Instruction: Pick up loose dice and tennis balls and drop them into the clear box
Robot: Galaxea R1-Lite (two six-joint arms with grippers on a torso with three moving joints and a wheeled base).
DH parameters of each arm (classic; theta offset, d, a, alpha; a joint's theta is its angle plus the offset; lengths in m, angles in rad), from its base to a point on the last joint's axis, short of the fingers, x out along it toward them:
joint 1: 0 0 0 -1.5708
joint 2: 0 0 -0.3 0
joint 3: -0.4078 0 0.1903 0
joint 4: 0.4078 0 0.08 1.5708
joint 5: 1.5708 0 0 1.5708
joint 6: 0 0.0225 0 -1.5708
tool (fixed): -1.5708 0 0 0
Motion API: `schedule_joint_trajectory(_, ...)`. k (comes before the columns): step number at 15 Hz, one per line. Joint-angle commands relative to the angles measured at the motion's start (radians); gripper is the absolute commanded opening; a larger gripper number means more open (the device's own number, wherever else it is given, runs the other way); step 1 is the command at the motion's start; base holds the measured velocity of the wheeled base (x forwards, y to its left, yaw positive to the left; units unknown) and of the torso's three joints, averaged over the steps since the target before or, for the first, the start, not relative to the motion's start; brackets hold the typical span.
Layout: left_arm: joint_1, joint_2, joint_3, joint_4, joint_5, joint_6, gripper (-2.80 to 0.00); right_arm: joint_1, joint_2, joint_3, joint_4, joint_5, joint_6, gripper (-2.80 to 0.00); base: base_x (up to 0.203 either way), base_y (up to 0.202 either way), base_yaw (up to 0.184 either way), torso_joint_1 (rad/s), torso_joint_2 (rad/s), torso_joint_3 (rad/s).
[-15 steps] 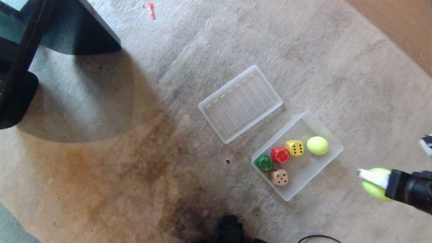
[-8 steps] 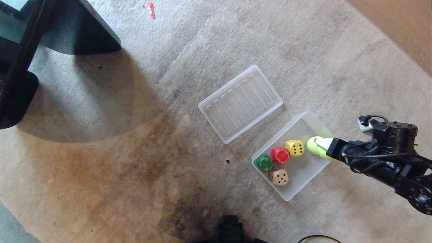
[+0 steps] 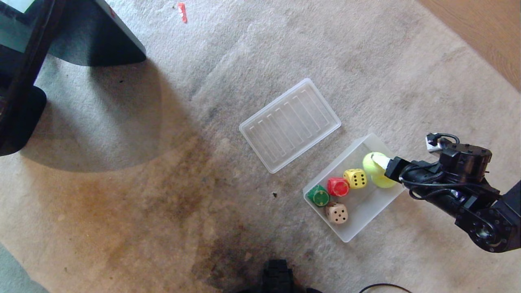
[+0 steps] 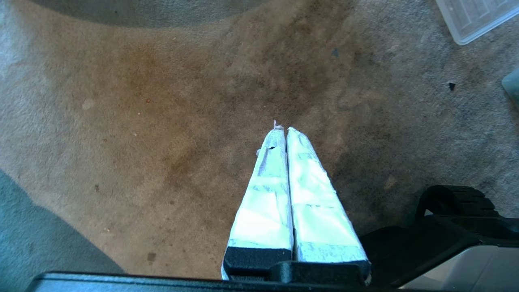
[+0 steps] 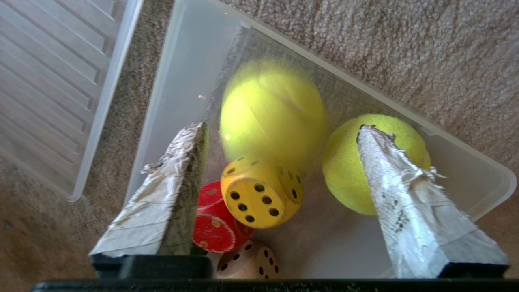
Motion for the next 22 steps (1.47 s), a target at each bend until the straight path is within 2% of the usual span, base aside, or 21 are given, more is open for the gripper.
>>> schedule_joint_trajectory(1, 0.0, 0.0, 0.002, 0.0, 0.0, -0.001, -2.8, 0.003, -0.012, 0.008, -0.021, 0.002, 0.003, 0.0, 0.0, 0.0, 0.0, 0.0, 0.0, 0.0)
schedule_joint_trajectory(9, 0.0, 0.0, 0.002, 0.0, 0.0, 0.0, -2.8, -0.001, -0.155, 0.12, -0.01, 0.015, 0.004, 0.0, 0.0, 0.0, 0.0, 0.0, 0.0, 0.0)
schedule_joint_trajectory(10, 0.0, 0.0, 0.002, 0.0, 0.0, 0.0, -2.8, -0.004, -0.186, 0.145, 0.005, 0.019, 0.001, -2.8, 0.0, 0.0, 0.0, 0.0, 0.0, 0.0)
schedule_joint_trajectory(12, 0.0, 0.0, 0.002, 0.0, 0.0, -0.001, -2.8, -0.007, -0.356, 0.213, 0.059, 0.033, -0.015, -2.8, 0.0, 0.0, 0.0, 0.0, 0.0, 0.0)
schedule_joint_trajectory(14, 0.0, 0.0, 0.0, 0.0, 0.0, 0.0, -2.8, -0.009, -0.615, 0.295, 0.201, 0.042, -0.07, -2.8, 0.0, 0.0, 0.0, 0.0, 0.0, 0.0)
schedule_joint_trajectory(16, 0.0, 0.0, 0.002, 0.0, 0.0, -0.001, -2.8, -0.01, -0.923, 0.342, 0.461, 0.044, -0.144, -2.8, 0.0, 0.0, 0.0, 0.0, 0.0, 0.0)
schedule_joint_trajectory(18, 0.0, 0.0, 0.002, 0.0, 0.0, 0.0, -2.8, -0.012, -1.214, 0.381, 0.777, 0.029, -0.243, -2.8, 0.0, 0.0, 0.0, 0.0, 0.0, 0.0)
schedule_joint_trajectory(22, 0.0, 0.0, 0.002, 0.0, 0.0, 0.0, -2.8, -0.053, -1.636, 0.456, 1.254, 0.001, -0.432, -2.8, 0.0, 0.0, 0.0, 0.0, 0.0, 0.0)
